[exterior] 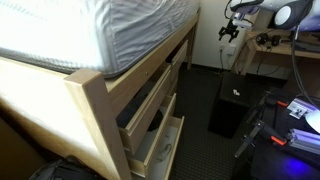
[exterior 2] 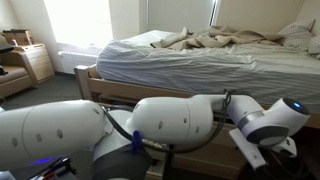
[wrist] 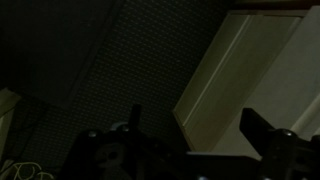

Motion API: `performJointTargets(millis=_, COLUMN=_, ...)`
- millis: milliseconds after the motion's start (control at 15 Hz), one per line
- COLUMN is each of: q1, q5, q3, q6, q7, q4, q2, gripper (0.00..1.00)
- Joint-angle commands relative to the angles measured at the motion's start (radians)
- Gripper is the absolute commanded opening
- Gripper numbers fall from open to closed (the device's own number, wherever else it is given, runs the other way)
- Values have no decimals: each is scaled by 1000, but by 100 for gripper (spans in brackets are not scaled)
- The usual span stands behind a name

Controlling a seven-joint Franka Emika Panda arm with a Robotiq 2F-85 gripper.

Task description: Open the topmost drawers fully

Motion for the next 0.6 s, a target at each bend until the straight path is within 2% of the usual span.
performJointTargets(millis=0, q1=106, q5=23, q3=25, q6=15, q7=182, q4=-8, q2=-29, gripper=100)
performJointTargets(millis=267, q1=237, q5=81, q3=65, q6=-26, q7=417, q4=-18, q2=-64, gripper=100)
performJointTargets(millis=333, q1=210, q5=62, q3=43, q6=7, q7=340, q4=-7, q2=-42, gripper=100)
performJointTargets(millis=533, q1=244, q5=61, q3=39, q6=10, q7=365, q4=-8, q2=-45, gripper=100)
